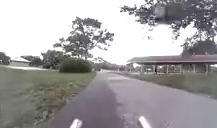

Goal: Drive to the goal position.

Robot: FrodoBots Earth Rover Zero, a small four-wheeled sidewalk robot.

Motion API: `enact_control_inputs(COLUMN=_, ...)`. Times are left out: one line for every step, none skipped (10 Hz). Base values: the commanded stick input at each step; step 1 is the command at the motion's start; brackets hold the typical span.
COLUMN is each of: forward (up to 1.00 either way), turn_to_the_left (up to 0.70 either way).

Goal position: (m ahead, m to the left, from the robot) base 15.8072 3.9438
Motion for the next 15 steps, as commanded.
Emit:
enact_control_inputs(forward=0.70, turn_to_the_left=0.00)
enact_control_inputs(forward=0.70, turn_to_the_left=0.00)
enact_control_inputs(forward=0.70, turn_to_the_left=0.00)
enact_control_inputs(forward=0.70, turn_to_the_left=0.00)
enact_control_inputs(forward=0.70, turn_to_the_left=-0.03)
enact_control_inputs(forward=0.70, turn_to_the_left=-0.08)
enact_control_inputs(forward=0.70, turn_to_the_left=-0.16)
enact_control_inputs(forward=0.70, turn_to_the_left=-0.23)
enact_control_inputs(forward=0.70, turn_to_the_left=-0.28)
enact_control_inputs(forward=0.70, turn_to_the_left=-0.30)
enact_control_inputs(forward=0.70, turn_to_the_left=0.00)
enact_control_inputs(forward=0.70, turn_to_the_left=0.00)
enact_control_inputs(forward=0.70, turn_to_the_left=0.00)
enact_control_inputs(forward=0.70, turn_to_the_left=0.00)
enact_control_inputs(forward=0.70, turn_to_the_left=0.00)
